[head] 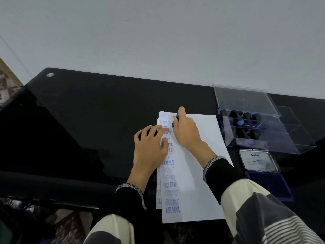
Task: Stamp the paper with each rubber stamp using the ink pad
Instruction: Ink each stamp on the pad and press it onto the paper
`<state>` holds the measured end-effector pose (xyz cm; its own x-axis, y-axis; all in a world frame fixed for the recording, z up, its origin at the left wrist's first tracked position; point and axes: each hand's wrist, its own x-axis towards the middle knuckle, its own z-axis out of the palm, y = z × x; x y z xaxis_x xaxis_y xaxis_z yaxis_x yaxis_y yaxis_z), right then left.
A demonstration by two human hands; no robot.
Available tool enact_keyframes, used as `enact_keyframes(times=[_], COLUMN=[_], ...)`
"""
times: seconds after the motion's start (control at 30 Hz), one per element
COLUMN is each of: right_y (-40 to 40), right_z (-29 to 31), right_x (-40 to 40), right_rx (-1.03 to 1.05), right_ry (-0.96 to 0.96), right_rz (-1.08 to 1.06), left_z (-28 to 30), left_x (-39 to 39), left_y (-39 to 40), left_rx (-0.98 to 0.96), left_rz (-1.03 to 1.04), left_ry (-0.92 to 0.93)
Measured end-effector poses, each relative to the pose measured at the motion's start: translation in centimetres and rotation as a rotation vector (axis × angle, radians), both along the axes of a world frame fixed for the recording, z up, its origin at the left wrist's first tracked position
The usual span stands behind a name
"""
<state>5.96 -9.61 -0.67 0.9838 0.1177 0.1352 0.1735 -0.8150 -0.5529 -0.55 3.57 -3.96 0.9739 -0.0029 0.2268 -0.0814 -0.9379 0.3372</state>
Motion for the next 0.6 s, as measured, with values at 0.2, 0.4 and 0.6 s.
enact_keyframes(times=[0.2,0.4,0.6], right_y=[0.1,0.1,0.0], right_z=[-0.8,-1.0,-0.1], right_x=[-0.7,-0.7,0.6], right_rx=[0.03,0.03,-0.048], right_ry=[-0.046,-0.05,-0.016], right_rz=[-0.03,-0.043,-0.02], left_z=[0.0,0.0,-0.1], left_x=[0.0,0.1,0.0], left_y=[0.0,-0.1,0.0], left_rx=[0.001,0.005,-0.009], left_rz=[0.005,0.001,0.001], left_ry=[-0.016,-0.007,-0.022])
